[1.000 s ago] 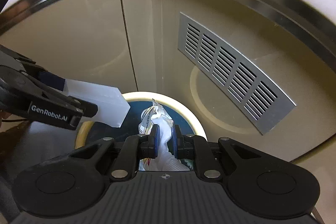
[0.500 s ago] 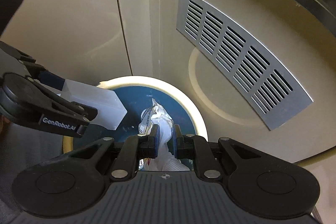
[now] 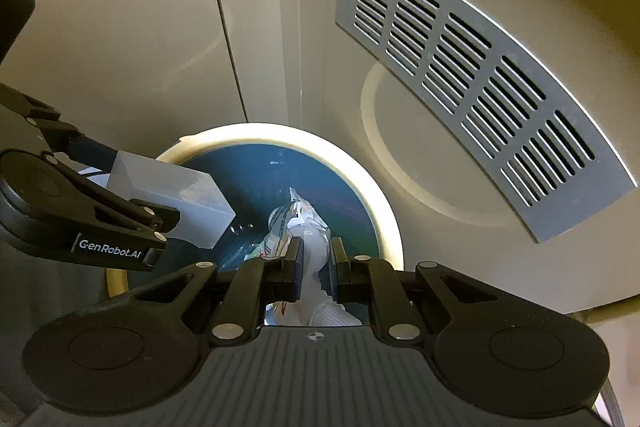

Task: Collect trash
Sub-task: 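Carry the clear box and white snack bag down over the trash bin, then open the left gripper over the bin while the right gripper releases the snack bag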

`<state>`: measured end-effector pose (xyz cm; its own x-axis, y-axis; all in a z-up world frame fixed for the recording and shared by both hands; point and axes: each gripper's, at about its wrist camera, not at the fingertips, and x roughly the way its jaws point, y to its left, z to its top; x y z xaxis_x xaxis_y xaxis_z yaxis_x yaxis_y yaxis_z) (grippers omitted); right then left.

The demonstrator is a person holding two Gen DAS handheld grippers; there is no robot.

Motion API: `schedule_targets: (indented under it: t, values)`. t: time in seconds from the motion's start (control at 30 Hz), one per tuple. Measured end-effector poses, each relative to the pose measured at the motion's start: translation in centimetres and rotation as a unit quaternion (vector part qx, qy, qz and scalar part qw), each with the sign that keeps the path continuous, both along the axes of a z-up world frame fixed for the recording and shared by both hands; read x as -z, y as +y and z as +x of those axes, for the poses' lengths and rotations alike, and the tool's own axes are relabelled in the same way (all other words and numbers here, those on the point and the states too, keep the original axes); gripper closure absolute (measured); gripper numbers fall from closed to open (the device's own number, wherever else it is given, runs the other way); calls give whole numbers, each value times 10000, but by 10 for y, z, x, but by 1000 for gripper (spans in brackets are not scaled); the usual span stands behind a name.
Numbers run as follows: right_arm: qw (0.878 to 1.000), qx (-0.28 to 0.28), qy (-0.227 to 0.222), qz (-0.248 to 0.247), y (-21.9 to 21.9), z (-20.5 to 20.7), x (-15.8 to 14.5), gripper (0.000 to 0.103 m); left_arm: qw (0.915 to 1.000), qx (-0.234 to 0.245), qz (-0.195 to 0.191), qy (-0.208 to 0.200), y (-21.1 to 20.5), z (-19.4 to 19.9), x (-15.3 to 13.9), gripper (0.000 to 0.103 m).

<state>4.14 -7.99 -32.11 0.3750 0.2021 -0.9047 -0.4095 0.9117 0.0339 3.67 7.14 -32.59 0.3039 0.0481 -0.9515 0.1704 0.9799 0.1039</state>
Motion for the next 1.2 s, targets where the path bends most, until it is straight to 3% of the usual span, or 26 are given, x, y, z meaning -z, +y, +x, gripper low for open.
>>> schedule_targets:
  t: [1.13,1.2]
  values:
    - [9997,101,217,-19,1,9,17,88,9998,122,27,155,0,7,10,30]
    - [9996,102,256,-13,1,10,18,87,9998,120,14,174,0,7,10,17]
